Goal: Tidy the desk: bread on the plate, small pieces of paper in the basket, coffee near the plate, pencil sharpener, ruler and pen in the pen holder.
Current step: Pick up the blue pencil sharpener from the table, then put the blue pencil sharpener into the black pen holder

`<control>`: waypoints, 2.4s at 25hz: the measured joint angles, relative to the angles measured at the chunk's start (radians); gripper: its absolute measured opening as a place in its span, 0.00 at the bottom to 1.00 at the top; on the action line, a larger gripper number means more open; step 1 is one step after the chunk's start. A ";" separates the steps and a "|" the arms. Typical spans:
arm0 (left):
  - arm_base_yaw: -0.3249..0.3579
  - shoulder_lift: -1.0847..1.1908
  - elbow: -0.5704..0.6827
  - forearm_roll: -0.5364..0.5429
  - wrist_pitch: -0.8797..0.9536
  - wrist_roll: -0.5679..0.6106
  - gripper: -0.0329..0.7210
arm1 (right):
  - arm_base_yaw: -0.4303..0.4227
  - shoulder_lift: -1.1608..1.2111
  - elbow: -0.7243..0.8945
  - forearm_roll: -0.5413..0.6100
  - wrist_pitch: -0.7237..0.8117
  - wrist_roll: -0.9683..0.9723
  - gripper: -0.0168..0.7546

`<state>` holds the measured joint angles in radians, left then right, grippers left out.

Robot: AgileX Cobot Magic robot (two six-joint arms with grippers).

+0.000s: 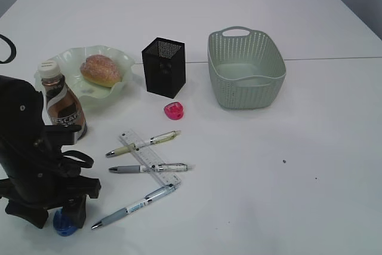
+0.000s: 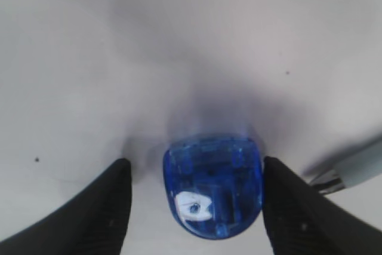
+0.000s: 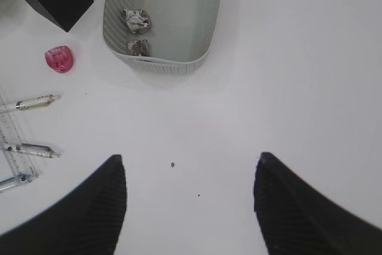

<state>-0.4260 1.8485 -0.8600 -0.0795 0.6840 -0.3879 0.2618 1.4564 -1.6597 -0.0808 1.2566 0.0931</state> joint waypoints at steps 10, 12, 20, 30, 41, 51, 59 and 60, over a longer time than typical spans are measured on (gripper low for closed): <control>0.000 0.002 0.000 0.000 -0.002 0.000 0.49 | 0.000 0.000 0.000 0.000 0.000 -0.004 0.66; 0.000 0.002 0.000 0.000 -0.002 0.000 0.46 | 0.000 0.000 0.000 0.000 0.000 -0.006 0.66; 0.000 0.002 -0.025 0.000 0.049 0.000 0.43 | 0.000 0.000 0.000 0.000 0.000 -0.011 0.66; -0.002 0.006 -0.264 -0.006 0.295 0.059 0.43 | 0.000 0.000 0.000 0.000 0.000 -0.012 0.66; -0.002 0.011 -0.582 -0.033 0.367 0.143 0.43 | 0.000 0.000 0.000 0.000 0.000 -0.012 0.66; -0.002 0.114 -0.781 -0.044 0.178 0.193 0.43 | 0.000 0.000 0.000 0.000 0.000 -0.012 0.66; -0.002 0.256 -0.901 -0.046 -0.060 0.208 0.43 | 0.000 0.000 0.000 -0.017 0.000 -0.015 0.66; -0.002 0.275 -0.920 -0.046 -0.076 0.211 0.43 | 0.000 0.000 0.000 -0.021 0.000 -0.015 0.66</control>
<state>-0.4276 2.1234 -1.7805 -0.1257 0.6081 -0.1772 0.2618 1.4564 -1.6597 -0.1017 1.2566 0.0785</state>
